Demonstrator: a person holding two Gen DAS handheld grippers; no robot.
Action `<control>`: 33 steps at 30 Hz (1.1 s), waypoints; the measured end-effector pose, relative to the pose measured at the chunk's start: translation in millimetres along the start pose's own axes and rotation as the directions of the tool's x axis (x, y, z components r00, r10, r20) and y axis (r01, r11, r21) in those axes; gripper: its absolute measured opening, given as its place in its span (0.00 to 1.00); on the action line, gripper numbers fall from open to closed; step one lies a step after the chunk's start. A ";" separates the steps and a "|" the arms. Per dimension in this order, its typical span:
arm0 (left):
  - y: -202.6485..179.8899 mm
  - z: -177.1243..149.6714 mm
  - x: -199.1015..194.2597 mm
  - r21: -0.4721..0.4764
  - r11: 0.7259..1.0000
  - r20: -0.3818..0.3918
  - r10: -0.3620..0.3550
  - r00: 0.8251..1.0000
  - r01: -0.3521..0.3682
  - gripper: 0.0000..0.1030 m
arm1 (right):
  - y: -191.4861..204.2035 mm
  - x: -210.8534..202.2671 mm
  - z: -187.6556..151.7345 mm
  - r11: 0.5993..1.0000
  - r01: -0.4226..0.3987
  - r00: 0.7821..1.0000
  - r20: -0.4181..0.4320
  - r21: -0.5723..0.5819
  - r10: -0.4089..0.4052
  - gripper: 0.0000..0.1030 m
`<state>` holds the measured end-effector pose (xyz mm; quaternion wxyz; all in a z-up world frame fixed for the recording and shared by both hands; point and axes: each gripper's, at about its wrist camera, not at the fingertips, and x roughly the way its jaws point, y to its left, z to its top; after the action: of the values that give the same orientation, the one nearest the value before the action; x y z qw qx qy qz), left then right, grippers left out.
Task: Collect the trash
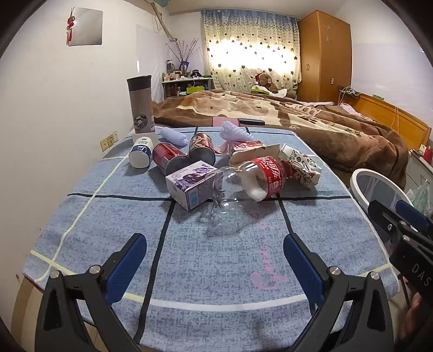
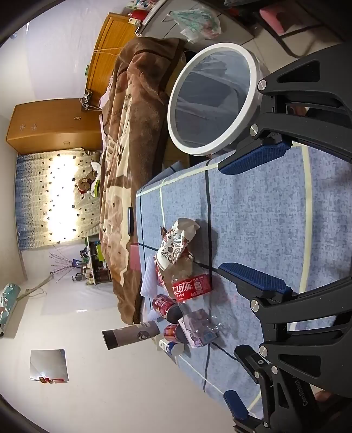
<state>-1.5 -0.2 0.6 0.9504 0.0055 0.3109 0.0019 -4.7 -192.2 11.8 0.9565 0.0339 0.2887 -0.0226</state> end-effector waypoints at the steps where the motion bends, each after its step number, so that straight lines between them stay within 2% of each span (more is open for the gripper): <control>1: -0.2 -0.2 -0.6 0.000 1.000 0.000 -0.001 1.000 0.001 0.99 | 0.3 -0.9 -0.1 1.000 0.008 1.000 0.011 -0.007 -0.008 0.67; 33: 0.5 3.7 -4.9 -0.005 1.000 -0.014 0.002 1.000 -0.002 0.99 | 2.8 -2.0 0.3 1.000 0.002 1.000 0.011 -0.010 -0.002 0.67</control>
<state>-3.2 0.2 6.5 0.9482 0.0034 0.3177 0.0036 -6.0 -189.4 13.3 0.9582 0.0288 0.2837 -0.0225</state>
